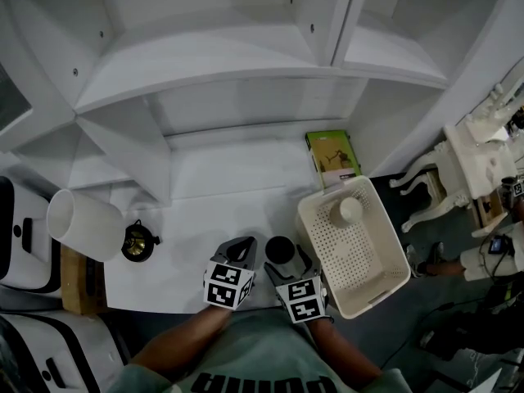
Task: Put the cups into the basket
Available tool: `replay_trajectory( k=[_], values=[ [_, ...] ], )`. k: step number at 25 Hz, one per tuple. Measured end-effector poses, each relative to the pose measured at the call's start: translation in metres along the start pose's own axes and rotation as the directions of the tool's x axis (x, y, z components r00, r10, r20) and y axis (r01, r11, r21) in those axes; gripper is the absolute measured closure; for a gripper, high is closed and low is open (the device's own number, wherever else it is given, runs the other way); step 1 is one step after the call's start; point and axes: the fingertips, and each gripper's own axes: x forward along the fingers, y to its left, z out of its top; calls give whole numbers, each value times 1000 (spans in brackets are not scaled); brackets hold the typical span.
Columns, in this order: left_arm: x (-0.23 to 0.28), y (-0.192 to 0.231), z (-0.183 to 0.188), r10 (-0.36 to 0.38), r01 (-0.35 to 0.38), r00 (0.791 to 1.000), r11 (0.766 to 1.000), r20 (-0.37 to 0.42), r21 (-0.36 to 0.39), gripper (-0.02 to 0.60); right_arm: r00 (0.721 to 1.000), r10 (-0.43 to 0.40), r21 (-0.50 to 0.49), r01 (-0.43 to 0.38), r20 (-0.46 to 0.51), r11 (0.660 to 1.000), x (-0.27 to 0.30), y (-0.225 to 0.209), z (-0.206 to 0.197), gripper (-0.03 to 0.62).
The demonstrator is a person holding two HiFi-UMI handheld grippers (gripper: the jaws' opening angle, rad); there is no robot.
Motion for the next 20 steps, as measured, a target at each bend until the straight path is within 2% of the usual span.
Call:
replay_trajectory(
  k=[5, 20],
  values=[
    [6, 3, -9, 1, -1, 1000, 1000, -22, 6, 575, 1000, -9, -49, 9, -8, 999, 13, -1, -4, 218],
    [14, 9, -12, -5, 6, 999, 1000, -53, 20, 575, 998, 9, -68, -13, -60, 998, 38, -3, -12, 212]
  ],
)
